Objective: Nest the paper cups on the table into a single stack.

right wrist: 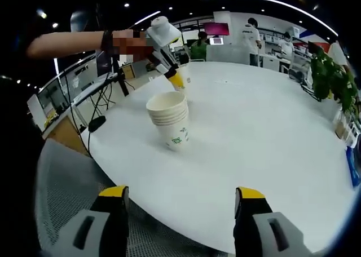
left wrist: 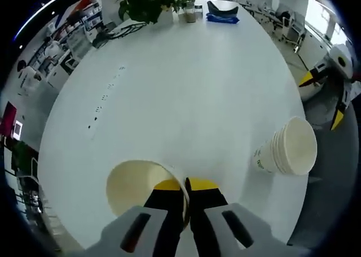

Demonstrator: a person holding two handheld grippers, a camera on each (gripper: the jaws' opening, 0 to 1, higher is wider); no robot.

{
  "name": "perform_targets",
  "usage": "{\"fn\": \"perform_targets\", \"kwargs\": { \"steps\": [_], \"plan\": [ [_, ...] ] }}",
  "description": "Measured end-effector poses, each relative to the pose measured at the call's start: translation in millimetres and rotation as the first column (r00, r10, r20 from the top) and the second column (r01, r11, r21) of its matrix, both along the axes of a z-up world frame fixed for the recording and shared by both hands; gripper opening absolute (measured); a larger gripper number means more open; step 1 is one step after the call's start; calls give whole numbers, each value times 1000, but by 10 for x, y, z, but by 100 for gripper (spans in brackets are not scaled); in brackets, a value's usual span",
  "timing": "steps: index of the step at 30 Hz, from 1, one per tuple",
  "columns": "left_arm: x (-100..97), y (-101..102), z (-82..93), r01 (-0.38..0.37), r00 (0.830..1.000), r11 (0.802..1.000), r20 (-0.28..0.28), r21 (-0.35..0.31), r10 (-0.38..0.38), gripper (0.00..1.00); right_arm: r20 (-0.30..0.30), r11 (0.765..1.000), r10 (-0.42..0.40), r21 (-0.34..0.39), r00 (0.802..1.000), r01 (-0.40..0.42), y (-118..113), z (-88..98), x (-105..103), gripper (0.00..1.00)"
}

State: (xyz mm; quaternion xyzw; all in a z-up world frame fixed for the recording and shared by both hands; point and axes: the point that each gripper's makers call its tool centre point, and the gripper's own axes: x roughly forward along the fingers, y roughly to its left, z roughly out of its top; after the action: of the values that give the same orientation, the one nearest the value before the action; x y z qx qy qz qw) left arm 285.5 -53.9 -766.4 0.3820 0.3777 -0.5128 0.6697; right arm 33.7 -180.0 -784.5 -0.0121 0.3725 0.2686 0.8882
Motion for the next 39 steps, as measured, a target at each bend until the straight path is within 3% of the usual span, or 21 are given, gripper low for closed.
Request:
{"fn": "perform_targets", "kwargs": {
  "steps": [18, 21, 25, 39],
  "plan": [
    [-390, -59, 305, 75, 996, 997, 44, 5, -75, 0, 30, 1000, -11, 12, 999, 11, 0, 85, 11, 77],
    [-472, -95, 313, 97, 994, 995, 51, 7, -97, 0, 27, 1000, 2, 4, 1000, -2, 16, 22, 8, 77],
    [-683, -189, 475, 123, 991, 992, 60, -7, -122, 0, 28, 1000, 2, 4, 1000, -2, 17, 70, 3, 77],
    [-971, -275, 736, 189, 980, 981, 74, -42, -185, 0, 35, 1000, -1, 3, 999, 1, 15, 75, 14, 77]
  ]
}}
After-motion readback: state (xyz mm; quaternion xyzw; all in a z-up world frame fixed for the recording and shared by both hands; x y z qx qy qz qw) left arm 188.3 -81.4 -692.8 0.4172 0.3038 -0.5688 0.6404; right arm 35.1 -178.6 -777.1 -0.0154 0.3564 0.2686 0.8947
